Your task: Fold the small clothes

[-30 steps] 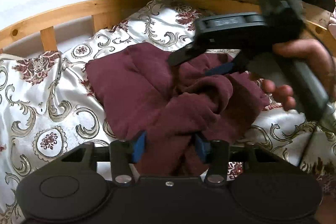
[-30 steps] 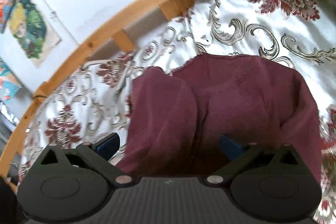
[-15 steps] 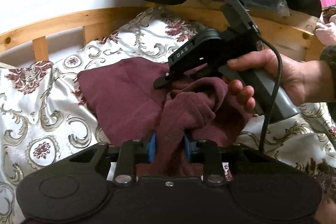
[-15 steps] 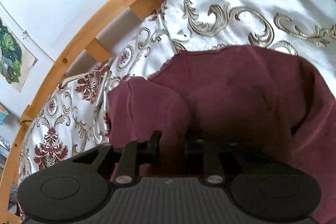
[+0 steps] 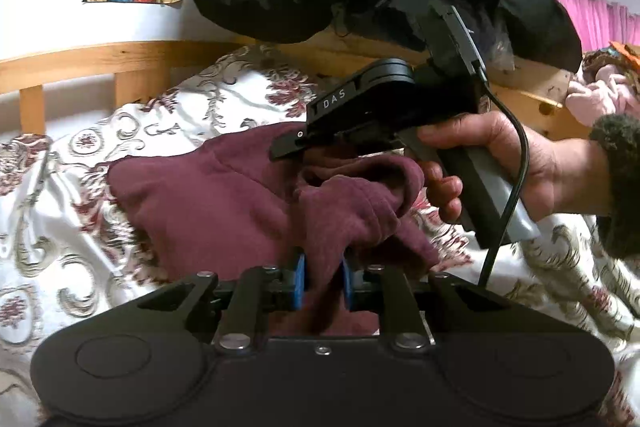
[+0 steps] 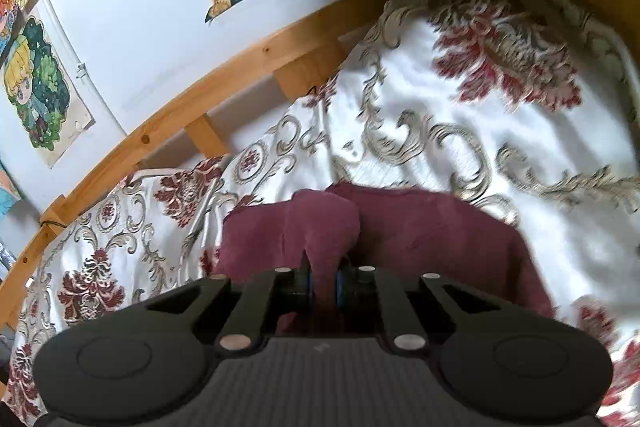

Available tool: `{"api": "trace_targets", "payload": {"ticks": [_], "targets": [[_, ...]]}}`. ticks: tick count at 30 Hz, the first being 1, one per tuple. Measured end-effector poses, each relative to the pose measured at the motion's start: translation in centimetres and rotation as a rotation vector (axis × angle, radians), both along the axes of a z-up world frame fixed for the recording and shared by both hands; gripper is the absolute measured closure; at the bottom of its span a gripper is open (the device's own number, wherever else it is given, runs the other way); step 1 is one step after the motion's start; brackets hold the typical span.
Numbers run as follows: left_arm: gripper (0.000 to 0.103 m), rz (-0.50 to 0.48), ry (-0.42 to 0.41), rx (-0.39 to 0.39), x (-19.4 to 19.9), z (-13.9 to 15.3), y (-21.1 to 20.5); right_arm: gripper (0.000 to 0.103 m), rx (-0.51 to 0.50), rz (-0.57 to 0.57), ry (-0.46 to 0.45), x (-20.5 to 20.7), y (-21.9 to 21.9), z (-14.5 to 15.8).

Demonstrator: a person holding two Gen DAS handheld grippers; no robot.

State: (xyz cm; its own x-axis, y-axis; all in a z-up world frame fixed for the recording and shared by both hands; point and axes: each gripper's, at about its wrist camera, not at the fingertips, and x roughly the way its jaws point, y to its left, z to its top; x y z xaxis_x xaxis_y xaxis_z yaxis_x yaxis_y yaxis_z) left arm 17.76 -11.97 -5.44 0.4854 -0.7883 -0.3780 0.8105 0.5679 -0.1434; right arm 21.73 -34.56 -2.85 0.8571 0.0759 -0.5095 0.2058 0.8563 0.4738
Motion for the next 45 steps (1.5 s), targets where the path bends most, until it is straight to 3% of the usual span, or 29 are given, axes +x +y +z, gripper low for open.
{"api": "trace_targets", "payload": {"ticks": [11, 22, 28, 30, 36, 38, 40, 42, 43, 44, 45], "targets": [[0.085, -0.04, 0.032, -0.02, 0.2, -0.7, -3.1, 0.093, -0.046, -0.051, -0.012, -2.8, -3.3, -0.1], [0.083, -0.06, 0.106, -0.018, 0.9, -1.1, -4.5, 0.091, -0.097, -0.098, 0.056, -3.9, -4.3, -1.9], [0.077, -0.076, 0.118, -0.005, 0.9, -1.0, -4.5, 0.068, -0.119, -0.115, 0.084, -5.2, -4.4, -2.1], [0.074, -0.081, 0.147, -0.024, 1.2, -0.9, -4.3, 0.049, -0.135, -0.124, 0.089, -5.9, -4.2, -2.0], [0.065, -0.077, 0.247, -0.064, 2.2, -0.8, -3.7, 0.036, -0.113, -0.141, 0.099, -8.1, -3.9, -2.6], [0.053, -0.081, 0.247, -0.064, 2.0, -0.5, -3.6, 0.034, -0.071, -0.161, 0.091, -8.7, -4.0, -2.9], [0.03, -0.084, 0.242, -0.077, 1.8, 0.0, -3.4, 0.034, -0.042, -0.175, 0.085, -9.2, -4.0, -3.1], [0.024, -0.08, 0.228, -0.089, 1.4, 0.6, -2.9, 0.04, -0.024, -0.194, 0.079, -9.7, -4.1, -3.3], [0.019, -0.071, 0.223, -0.09, 1.3, 1.0, -2.7, 0.048, -0.017, -0.206, 0.085, -9.9, -4.1, -3.4], [0.016, -0.055, 0.219, -0.091, 1.4, 1.4, -2.4, 0.068, -0.019, -0.21, 0.096, -10.2, -4.1, -3.5], [0.011, -0.023, 0.211, -0.096, 1.5, 1.7, -1.8, 0.079, -0.033, -0.201, 0.107, -10.4, -3.9, -3.7]]}}
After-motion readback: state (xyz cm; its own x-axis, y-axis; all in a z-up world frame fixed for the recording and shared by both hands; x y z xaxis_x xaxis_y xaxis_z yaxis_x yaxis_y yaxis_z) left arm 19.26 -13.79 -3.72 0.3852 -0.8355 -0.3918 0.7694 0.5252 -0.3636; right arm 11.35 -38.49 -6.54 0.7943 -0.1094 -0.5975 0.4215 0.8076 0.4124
